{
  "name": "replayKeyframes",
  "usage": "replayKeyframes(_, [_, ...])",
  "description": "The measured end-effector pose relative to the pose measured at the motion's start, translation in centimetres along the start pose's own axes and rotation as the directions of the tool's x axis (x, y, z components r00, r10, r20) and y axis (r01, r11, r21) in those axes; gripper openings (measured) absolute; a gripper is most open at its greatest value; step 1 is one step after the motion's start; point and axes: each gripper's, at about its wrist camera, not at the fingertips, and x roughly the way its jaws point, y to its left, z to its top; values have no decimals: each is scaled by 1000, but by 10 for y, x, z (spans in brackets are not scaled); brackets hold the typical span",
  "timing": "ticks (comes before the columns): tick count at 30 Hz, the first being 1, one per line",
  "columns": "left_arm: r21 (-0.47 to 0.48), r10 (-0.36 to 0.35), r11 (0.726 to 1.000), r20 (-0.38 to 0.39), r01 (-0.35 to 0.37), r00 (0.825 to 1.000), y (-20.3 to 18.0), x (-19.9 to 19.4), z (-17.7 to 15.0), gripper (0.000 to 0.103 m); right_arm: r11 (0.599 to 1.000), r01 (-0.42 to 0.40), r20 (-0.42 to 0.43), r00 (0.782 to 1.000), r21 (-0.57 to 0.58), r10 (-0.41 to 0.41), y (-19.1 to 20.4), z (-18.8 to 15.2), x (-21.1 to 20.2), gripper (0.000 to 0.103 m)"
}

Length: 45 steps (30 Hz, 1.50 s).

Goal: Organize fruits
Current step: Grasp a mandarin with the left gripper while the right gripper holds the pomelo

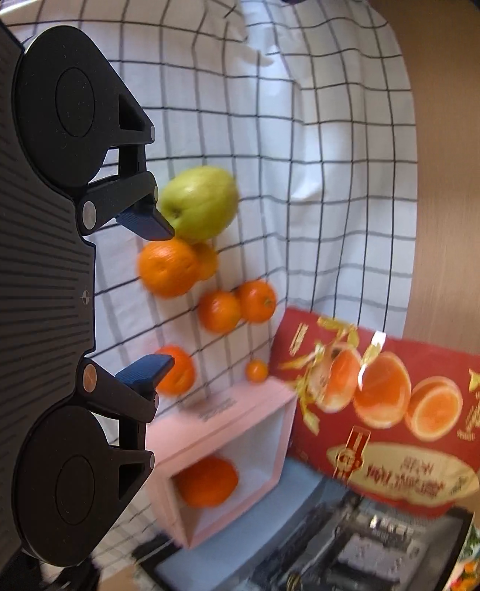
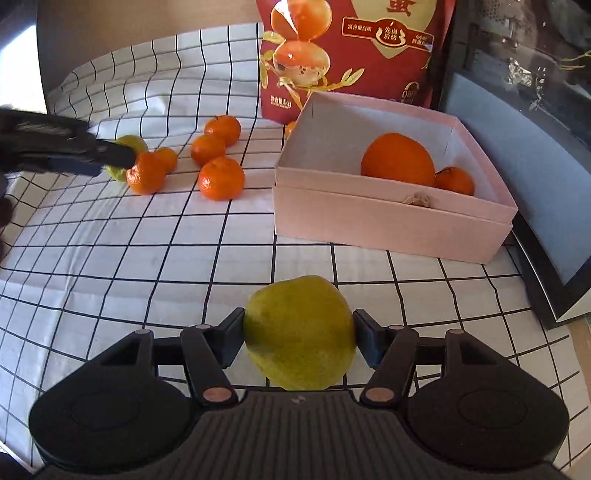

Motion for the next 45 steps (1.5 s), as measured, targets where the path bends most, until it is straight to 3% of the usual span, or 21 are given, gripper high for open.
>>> replayKeyframes(6, [-8, 92, 996, -14, -92, 996, -3, 21, 8, 67, 1000, 6, 16, 1000, -12, -6, 0, -1, 2, 62])
replayKeyframes(11, [78, 134, 988, -5, -134, 991, -19, 32, 5, 67, 1000, -3, 30, 1000, -15, 3, 0, -2, 0, 67])
replayKeyframes(22, [202, 160, 965, 43, -166, 986, -35, 45, 1, 64, 998, -27, -9, 1000, 54, 28, -7, -18, 5, 74])
replayKeyframes(27, [219, 190, 955, 57, -197, 980, -32, 44, 2, 42, 998, -22, -3, 1000, 55, 22, -8, -21, 4, 79])
replayKeyframes(35, [173, 133, 975, 28, -136, 991, -17, 20, -8, 41, 1000, -4, 10, 1000, 6, 4, 1, -26, 6, 88])
replayKeyframes(39, [169, 89, 981, 21, -91, 996, -17, 1, -25, 34, 1000, -3, 14, 1000, 8, 3, 0, -27, 6, 90])
replayKeyframes(45, [82, -63, 995, -21, 64, 998, -11, -18, -43, 34, 1000, 6, 21, 1000, 18, -6, 0, -28, 6, 92])
